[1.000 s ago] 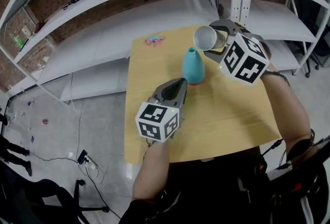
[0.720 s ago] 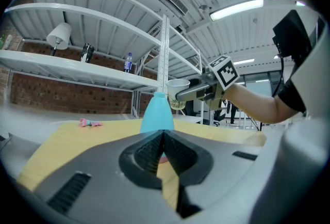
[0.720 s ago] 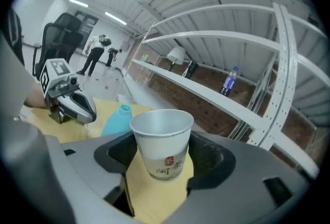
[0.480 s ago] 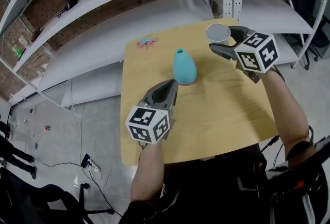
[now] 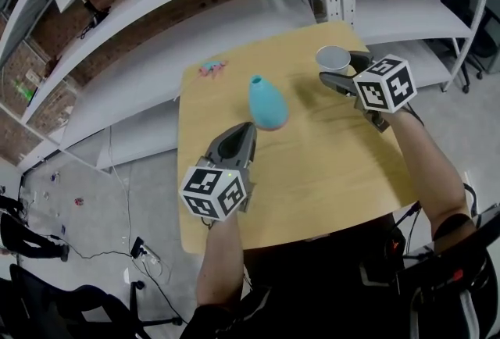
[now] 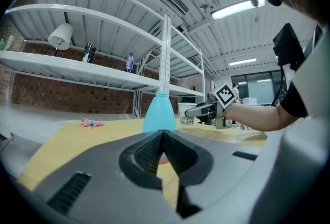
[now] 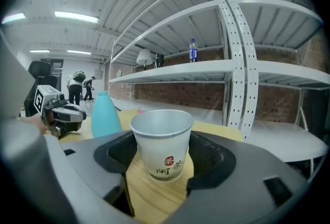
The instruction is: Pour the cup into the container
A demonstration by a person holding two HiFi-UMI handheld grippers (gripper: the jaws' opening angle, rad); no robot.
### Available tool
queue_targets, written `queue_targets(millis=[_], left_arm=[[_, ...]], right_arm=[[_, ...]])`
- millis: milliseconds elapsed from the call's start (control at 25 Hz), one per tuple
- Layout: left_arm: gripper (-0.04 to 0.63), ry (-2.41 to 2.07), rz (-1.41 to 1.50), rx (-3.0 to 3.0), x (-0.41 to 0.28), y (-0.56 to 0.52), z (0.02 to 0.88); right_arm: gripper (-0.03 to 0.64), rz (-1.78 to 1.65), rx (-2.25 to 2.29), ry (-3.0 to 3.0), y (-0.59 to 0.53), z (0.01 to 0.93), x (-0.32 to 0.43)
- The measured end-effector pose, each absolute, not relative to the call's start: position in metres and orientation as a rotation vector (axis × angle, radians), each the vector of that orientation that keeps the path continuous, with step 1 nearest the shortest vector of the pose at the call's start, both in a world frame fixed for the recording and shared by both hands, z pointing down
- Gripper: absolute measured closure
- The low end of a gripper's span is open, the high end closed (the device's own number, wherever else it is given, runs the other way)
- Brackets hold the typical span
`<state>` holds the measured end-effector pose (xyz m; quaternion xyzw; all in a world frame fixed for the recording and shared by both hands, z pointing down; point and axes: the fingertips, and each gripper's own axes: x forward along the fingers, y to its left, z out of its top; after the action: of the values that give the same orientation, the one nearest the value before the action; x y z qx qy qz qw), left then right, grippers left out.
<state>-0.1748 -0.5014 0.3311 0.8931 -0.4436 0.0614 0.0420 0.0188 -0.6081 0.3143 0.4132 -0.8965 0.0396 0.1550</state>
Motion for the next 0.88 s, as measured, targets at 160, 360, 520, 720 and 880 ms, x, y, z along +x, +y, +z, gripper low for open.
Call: queue_targets(millis=[160,360,520,720,880], left_arm=[[0.596,-1.346,0.189,2.742,-0.174,-0.502,0.33],[0.595,-1.334,0.188,2.75,-0.174,-0.5,0.332],[0.595,-1.333,0.191,2.751,-0.174,-0.501,0.331],[0.595,-1.331,0.191,2.754,-0.173,-0.5,0.331],[0.596,-1.33,0.193,2.754,-0.173,-0.5,0.33]], right_arm=[[0.305,0.159,1.228,-2.596,-0.612,0.321,0.023],[0.305,0.153,1.194,-2.574,-0.609,0.336,0.017],[0.305,0.159,1.173,-2.582,-0.608,0.339,0.013],[0.305,0.185,1.155,-2.588,-0.607,0.345,0.011],[0.305,0.195,1.144,-2.572,-0.607,0.347,0.012]])
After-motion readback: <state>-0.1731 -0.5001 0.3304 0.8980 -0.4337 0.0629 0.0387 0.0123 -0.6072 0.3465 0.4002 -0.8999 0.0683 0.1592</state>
